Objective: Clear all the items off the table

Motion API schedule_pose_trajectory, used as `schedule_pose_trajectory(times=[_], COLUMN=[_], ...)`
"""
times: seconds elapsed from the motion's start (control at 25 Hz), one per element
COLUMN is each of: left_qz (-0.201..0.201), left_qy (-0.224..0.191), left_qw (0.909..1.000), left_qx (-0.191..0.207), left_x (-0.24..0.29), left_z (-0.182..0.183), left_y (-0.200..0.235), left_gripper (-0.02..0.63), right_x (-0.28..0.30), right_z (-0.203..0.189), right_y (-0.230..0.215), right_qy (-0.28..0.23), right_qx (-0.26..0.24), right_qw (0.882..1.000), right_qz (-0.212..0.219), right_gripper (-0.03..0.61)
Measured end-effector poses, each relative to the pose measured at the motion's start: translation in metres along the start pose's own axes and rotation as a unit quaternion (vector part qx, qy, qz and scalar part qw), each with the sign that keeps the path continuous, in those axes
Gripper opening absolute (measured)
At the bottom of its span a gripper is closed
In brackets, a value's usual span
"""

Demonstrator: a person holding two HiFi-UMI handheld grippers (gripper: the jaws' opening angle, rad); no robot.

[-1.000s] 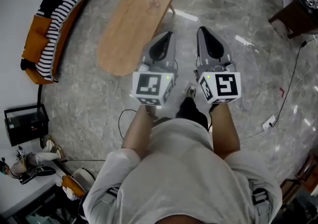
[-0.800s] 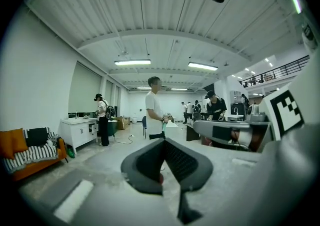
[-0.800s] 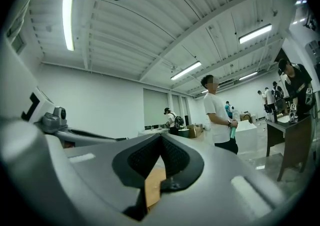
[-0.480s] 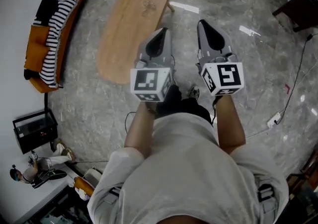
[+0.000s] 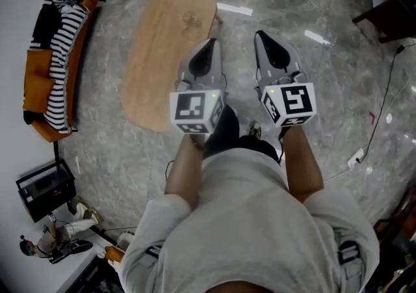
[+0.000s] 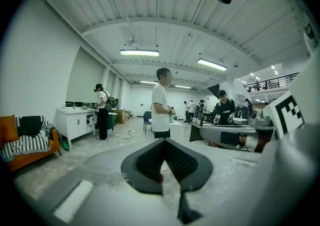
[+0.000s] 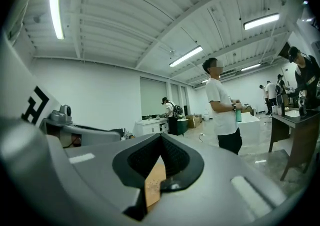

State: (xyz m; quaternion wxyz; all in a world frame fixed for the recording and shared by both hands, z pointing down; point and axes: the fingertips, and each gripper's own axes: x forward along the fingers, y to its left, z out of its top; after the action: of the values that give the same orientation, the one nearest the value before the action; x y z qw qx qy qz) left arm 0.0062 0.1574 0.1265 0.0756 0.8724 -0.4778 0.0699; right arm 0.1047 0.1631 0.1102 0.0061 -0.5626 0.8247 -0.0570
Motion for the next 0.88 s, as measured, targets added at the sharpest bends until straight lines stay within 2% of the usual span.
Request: schedule_pose_trajectory(times=[0.24, 0.44, 0.6, 0.8, 0.88], left_qz=[-0.008, -0.035, -0.050, -0.043, -0.045], left_qy=[0.023, 0.038, 0.047, 0.068, 0.080], left_qw=[0.9994, 0.9983, 0.9969, 0.9955, 0.9949], left_qx=[-0.022, -0.029, -0.038, -0.050, -0.043], left_x=[0.034, 0.057, 0.071, 0.090, 0.098], left_z=[-0.007, -0.021, -0.032, -0.060, -0.074], left_y=[0.080, 0.120, 0.132, 0.135, 0.131], left_gripper=[0.021, 0.021, 0.021, 0.021, 0.021], right_x=[0.078, 0.127, 0.151, 0.162, 0.165], right_z=[-0.015, -0.029, -0.051, -0.079, -0.095], right_y=[0.016, 0.032, 0.036, 0.025, 0.017], right_qy=[0.031, 0.046, 0.069, 0.091, 0.097], right_qx=[-0.007, -0.010, 0.006, 0.016, 0.028], right_qw=[0.999, 0.999, 0.998, 0.996, 0.995], right_qz=[0.001, -0.004, -0.007, 0.002, 0.006], right_gripper=[0.006, 0.006, 0.006, 0.006, 0.006])
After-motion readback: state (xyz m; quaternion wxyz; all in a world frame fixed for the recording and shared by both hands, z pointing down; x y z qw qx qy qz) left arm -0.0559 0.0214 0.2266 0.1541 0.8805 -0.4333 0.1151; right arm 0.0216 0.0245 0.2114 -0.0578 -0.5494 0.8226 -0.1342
